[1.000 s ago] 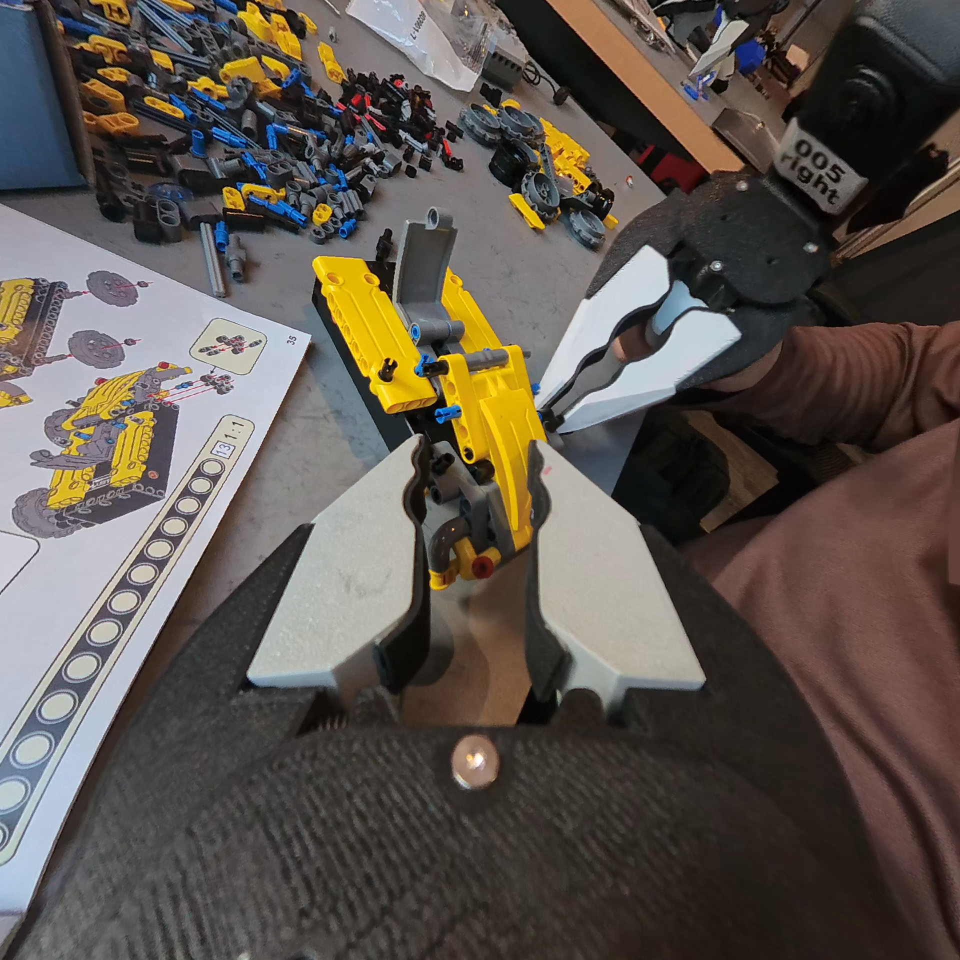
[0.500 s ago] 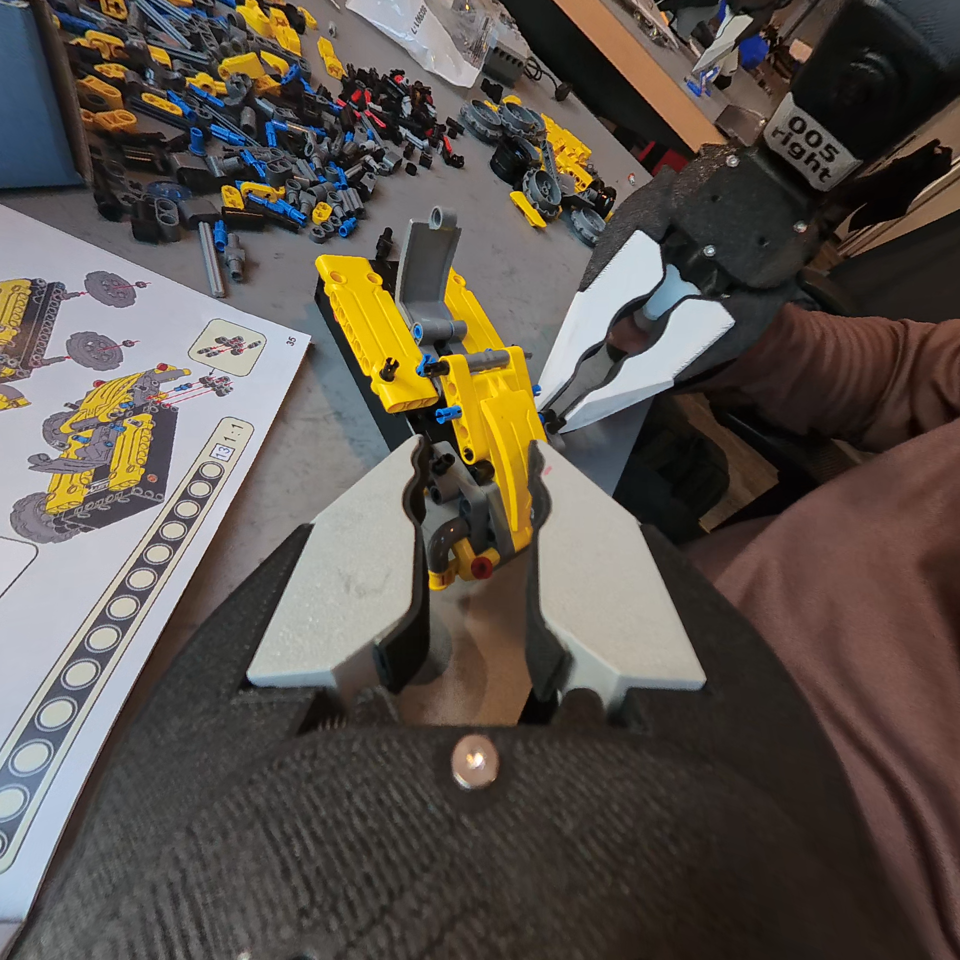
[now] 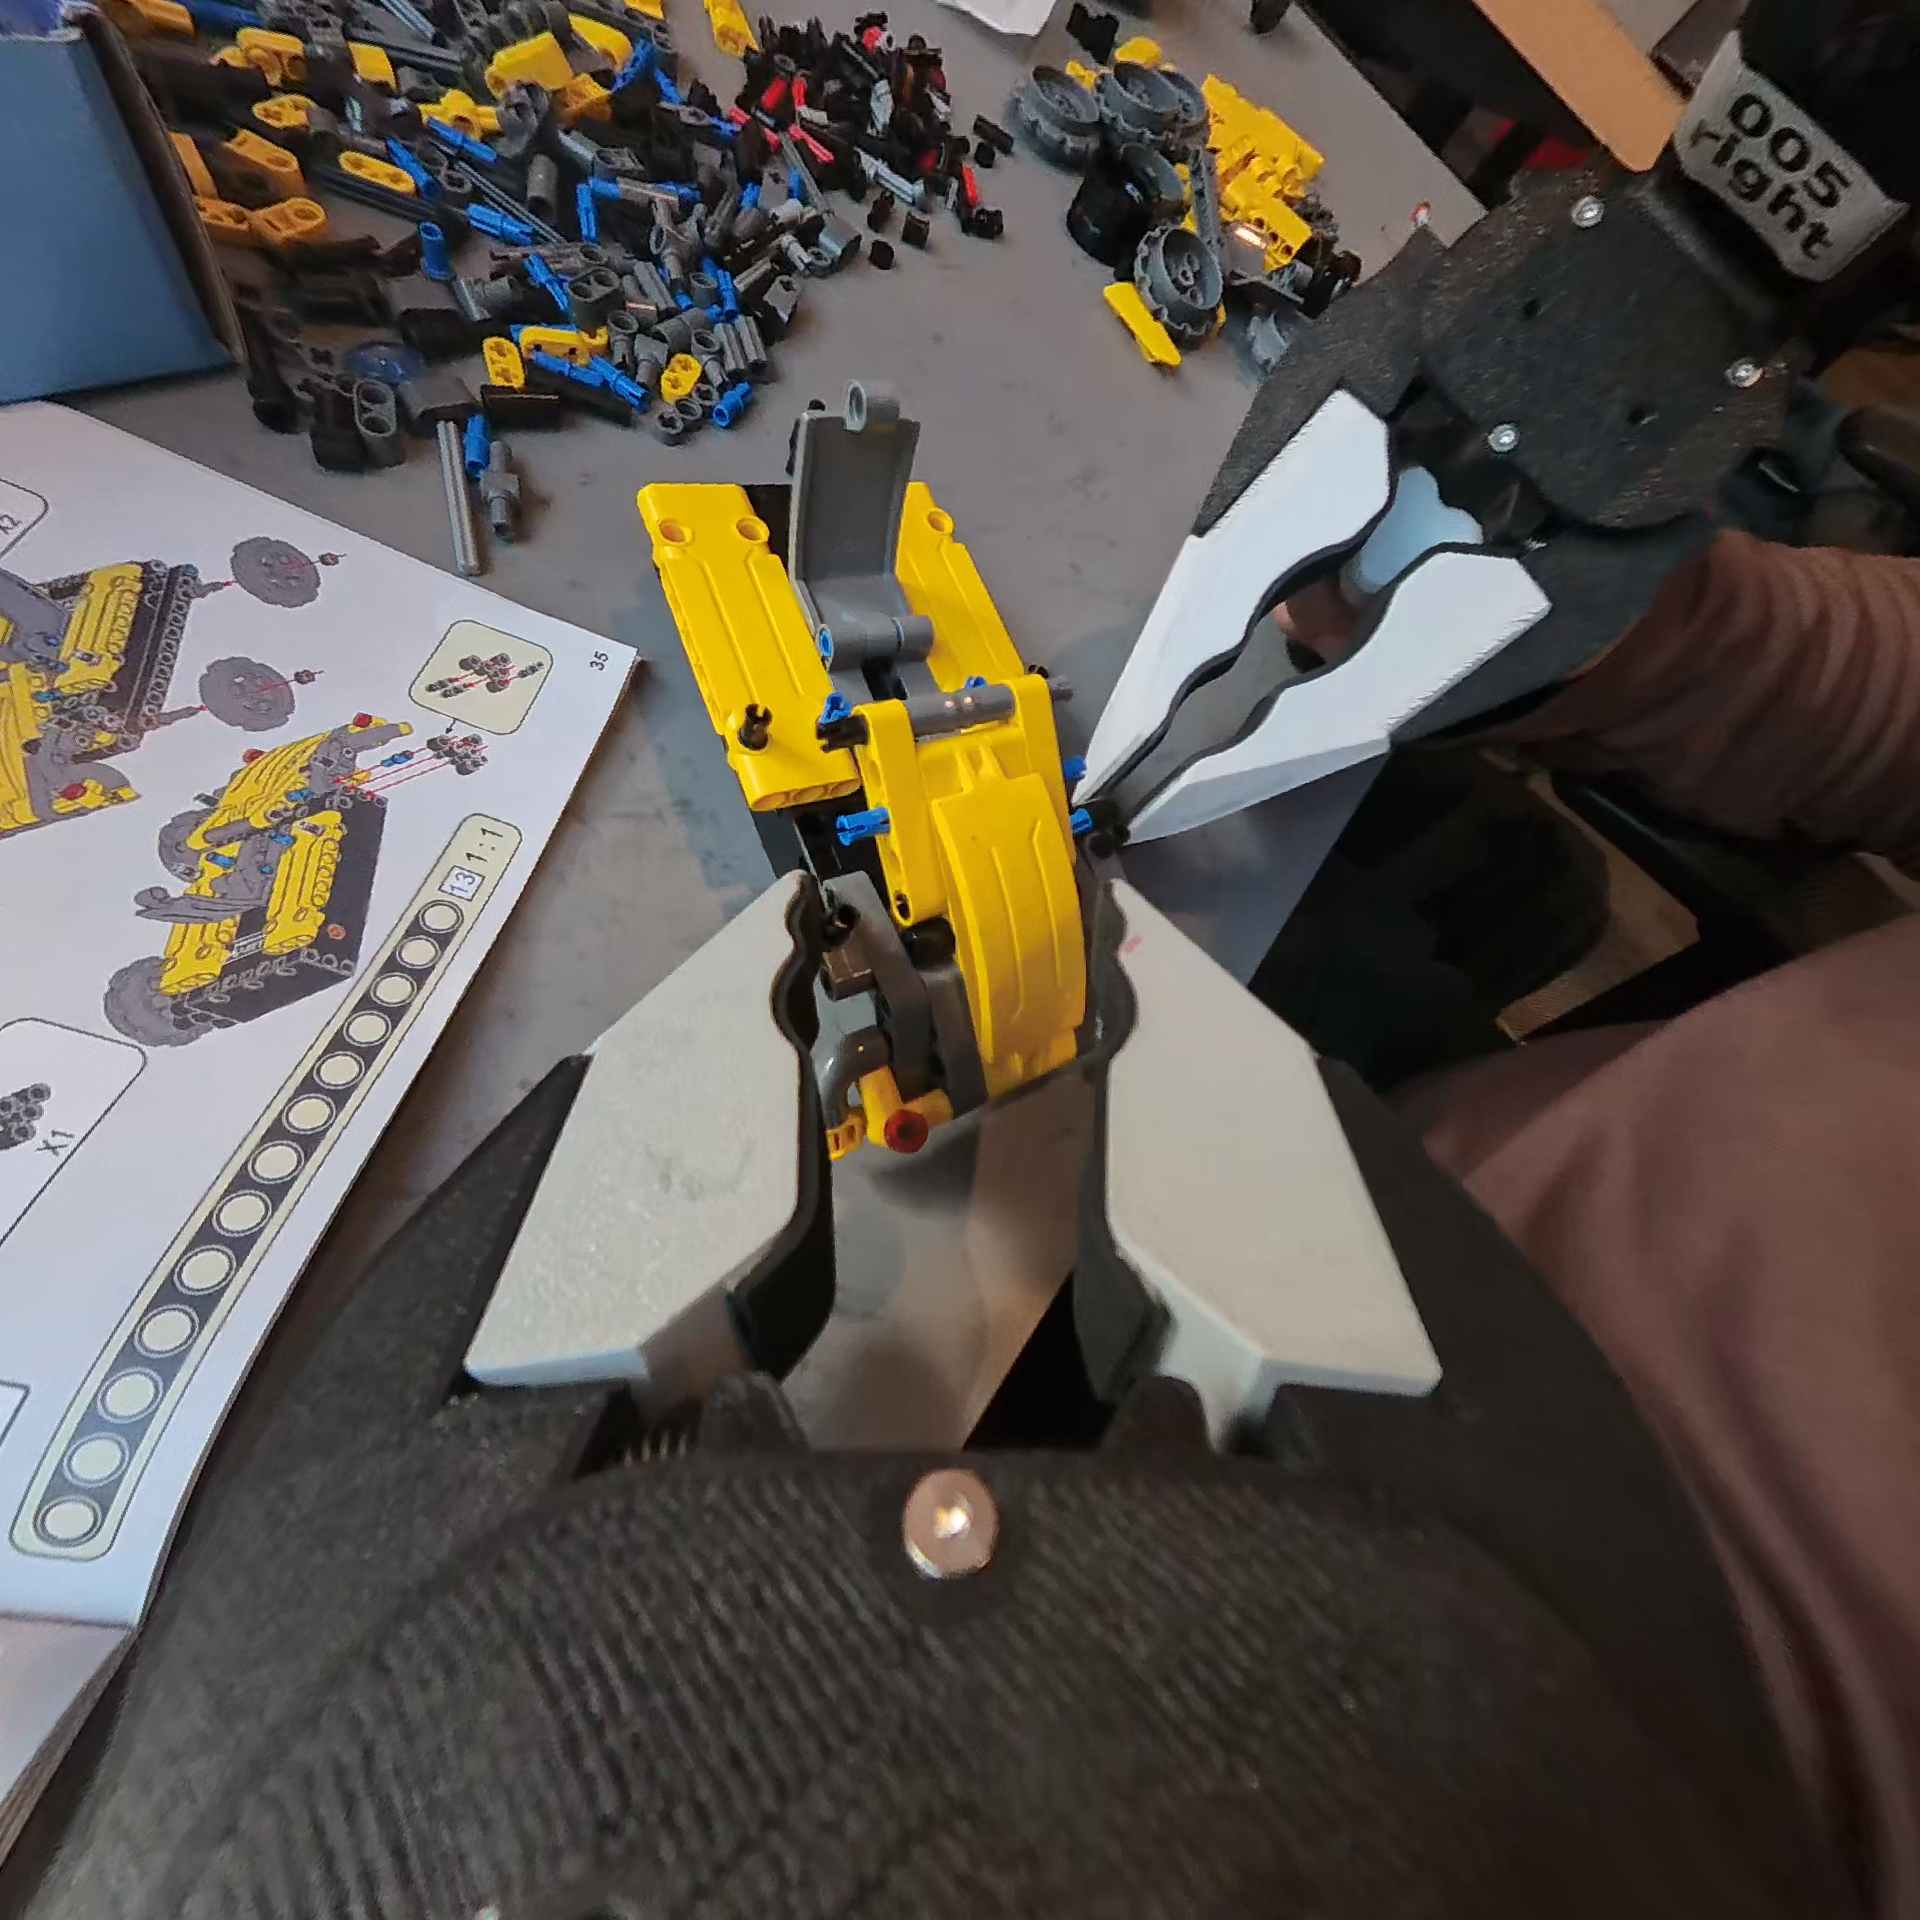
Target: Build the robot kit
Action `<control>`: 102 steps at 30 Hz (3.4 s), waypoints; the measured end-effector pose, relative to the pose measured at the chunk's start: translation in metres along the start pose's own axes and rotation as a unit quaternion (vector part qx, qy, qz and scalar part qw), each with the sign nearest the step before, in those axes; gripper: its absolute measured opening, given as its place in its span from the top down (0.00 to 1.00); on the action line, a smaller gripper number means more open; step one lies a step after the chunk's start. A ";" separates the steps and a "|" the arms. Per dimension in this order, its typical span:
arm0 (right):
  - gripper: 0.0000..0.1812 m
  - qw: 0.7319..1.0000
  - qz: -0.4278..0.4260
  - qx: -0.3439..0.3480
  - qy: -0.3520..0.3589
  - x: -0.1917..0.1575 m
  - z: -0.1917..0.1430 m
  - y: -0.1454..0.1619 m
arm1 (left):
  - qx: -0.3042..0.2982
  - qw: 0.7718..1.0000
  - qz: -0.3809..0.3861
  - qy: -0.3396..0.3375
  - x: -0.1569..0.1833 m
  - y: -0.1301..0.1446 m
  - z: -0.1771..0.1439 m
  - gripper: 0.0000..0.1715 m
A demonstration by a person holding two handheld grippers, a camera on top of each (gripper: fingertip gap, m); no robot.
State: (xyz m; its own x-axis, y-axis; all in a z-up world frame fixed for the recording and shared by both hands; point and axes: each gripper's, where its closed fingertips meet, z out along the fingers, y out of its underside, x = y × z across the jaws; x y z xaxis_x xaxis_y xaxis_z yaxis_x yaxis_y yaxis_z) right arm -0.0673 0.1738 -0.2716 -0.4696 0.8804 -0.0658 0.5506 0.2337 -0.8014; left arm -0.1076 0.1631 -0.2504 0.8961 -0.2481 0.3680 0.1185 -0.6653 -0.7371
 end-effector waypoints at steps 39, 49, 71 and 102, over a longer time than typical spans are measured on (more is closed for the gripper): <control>0.99 1.000 -0.017 -0.017 0.002 -0.003 0.005 0.004 | -0.227 0.903 0.350 0.103 0.051 0.023 -0.054 0.92; 0.99 1.000 -0.017 -0.011 0.011 -0.001 0.004 0.001 | -0.150 0.983 0.091 0.055 0.040 -0.012 -0.031 0.93; 0.99 1.000 0.005 0.005 0.010 0.000 0.001 -0.002 | -0.181 0.978 0.085 0.060 0.026 0.012 0.021 0.90; 0.99 1.000 -0.003 0.000 0.030 0.005 0.003 -0.001 | -0.163 0.977 0.106 0.086 0.023 0.010 0.021 0.93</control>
State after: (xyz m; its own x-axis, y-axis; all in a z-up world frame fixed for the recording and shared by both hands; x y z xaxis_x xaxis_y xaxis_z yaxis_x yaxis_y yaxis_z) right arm -0.0729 0.1767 -0.2729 -0.4312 0.9019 -0.0254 0.5481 0.2395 -0.8014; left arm -0.0766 0.1657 -0.2616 0.7978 -0.5001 0.3367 -0.2296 -0.7684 -0.5974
